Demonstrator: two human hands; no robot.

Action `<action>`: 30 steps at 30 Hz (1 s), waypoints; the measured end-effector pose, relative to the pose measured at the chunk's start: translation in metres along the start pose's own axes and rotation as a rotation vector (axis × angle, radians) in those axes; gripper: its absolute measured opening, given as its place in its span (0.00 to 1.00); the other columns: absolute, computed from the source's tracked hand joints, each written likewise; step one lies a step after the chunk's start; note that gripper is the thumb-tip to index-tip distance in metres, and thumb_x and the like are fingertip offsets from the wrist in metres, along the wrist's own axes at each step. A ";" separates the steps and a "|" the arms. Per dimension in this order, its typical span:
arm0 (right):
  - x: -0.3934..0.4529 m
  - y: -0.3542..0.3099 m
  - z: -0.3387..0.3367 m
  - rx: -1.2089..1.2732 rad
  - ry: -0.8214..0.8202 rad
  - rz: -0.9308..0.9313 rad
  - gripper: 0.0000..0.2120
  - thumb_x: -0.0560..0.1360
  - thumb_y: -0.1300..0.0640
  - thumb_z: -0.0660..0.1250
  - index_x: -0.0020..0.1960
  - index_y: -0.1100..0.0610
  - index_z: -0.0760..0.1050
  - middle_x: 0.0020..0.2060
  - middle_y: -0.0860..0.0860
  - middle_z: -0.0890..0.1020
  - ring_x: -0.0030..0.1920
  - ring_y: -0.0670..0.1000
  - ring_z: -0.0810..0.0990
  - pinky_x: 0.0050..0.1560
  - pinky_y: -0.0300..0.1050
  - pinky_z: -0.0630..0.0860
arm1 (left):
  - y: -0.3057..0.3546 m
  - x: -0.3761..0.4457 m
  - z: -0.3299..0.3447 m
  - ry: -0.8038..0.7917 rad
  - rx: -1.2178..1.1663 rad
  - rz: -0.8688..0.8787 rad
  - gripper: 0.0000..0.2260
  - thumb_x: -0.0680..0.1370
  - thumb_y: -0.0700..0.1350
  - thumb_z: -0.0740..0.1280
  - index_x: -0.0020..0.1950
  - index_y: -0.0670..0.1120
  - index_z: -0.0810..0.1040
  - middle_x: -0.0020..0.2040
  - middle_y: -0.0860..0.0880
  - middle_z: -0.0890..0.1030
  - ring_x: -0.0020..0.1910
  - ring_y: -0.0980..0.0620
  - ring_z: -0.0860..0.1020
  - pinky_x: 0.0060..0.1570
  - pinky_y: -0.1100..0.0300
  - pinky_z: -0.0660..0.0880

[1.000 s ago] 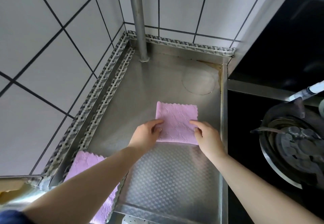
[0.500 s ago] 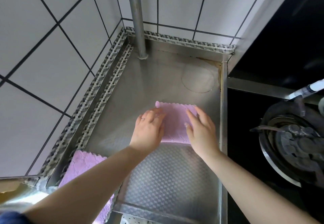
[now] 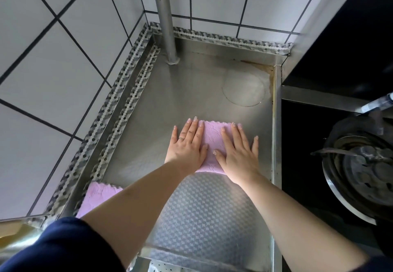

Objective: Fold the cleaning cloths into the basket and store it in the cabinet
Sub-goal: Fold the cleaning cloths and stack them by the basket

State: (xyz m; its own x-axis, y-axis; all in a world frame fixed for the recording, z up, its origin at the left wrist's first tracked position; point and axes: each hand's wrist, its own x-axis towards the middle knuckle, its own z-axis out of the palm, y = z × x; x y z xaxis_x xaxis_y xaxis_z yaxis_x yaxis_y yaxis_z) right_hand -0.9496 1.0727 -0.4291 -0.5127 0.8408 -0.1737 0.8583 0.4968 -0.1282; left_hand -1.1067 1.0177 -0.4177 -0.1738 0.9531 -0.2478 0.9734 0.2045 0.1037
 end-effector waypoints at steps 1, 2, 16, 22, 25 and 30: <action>0.000 0.003 0.001 0.007 -0.002 0.010 0.35 0.73 0.35 0.43 0.76 0.50 0.54 0.77 0.52 0.54 0.77 0.53 0.51 0.70 0.68 0.48 | 0.000 0.001 -0.001 0.002 -0.010 -0.004 0.28 0.81 0.56 0.43 0.77 0.47 0.36 0.78 0.50 0.38 0.76 0.52 0.38 0.74 0.47 0.38; 0.000 0.004 0.001 0.016 -0.012 0.017 0.36 0.73 0.35 0.42 0.77 0.50 0.52 0.77 0.53 0.53 0.77 0.53 0.50 0.70 0.68 0.47 | -0.001 0.001 -0.001 0.006 -0.016 -0.007 0.28 0.81 0.56 0.44 0.77 0.47 0.36 0.78 0.50 0.38 0.76 0.52 0.37 0.74 0.47 0.38; -0.015 0.015 -0.044 0.908 -0.054 0.464 0.31 0.75 0.54 0.67 0.74 0.54 0.59 0.61 0.49 0.76 0.61 0.50 0.75 0.57 0.41 0.67 | -0.015 -0.027 -0.011 0.123 -0.326 -0.161 0.31 0.78 0.51 0.61 0.78 0.48 0.52 0.71 0.45 0.69 0.73 0.46 0.62 0.73 0.47 0.52; -0.006 0.008 -0.051 1.142 -0.045 0.527 0.25 0.74 0.60 0.67 0.69 0.53 0.66 0.53 0.48 0.77 0.51 0.48 0.75 0.52 0.42 0.69 | -0.009 -0.021 -0.027 0.088 -0.877 -0.319 0.33 0.75 0.38 0.60 0.78 0.49 0.50 0.64 0.57 0.76 0.63 0.49 0.72 0.64 0.55 0.67; -0.008 0.004 -0.051 1.377 -0.095 0.641 0.22 0.73 0.63 0.68 0.66 0.54 0.71 0.54 0.49 0.80 0.54 0.54 0.79 0.56 0.52 0.76 | -0.008 -0.020 -0.037 0.064 -1.104 -0.357 0.32 0.75 0.34 0.59 0.77 0.46 0.53 0.61 0.51 0.77 0.59 0.52 0.75 0.62 0.57 0.71; -0.027 -0.007 -0.061 1.626 -0.248 0.686 0.10 0.75 0.65 0.66 0.54 0.54 0.75 0.40 0.50 0.79 0.36 0.49 0.75 0.39 0.42 0.73 | -0.020 -0.032 -0.052 0.117 -1.215 -0.435 0.24 0.75 0.32 0.63 0.70 0.44 0.68 0.57 0.47 0.77 0.51 0.54 0.75 0.50 0.62 0.72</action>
State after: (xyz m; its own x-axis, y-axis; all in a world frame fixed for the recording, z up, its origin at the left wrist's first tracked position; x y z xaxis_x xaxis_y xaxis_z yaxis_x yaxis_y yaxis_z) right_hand -0.9401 1.0596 -0.3636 -0.2296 0.6608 -0.7145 0.0938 -0.7157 -0.6921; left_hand -1.1284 0.9950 -0.3622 -0.5114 0.7590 -0.4030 0.0869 0.5122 0.8544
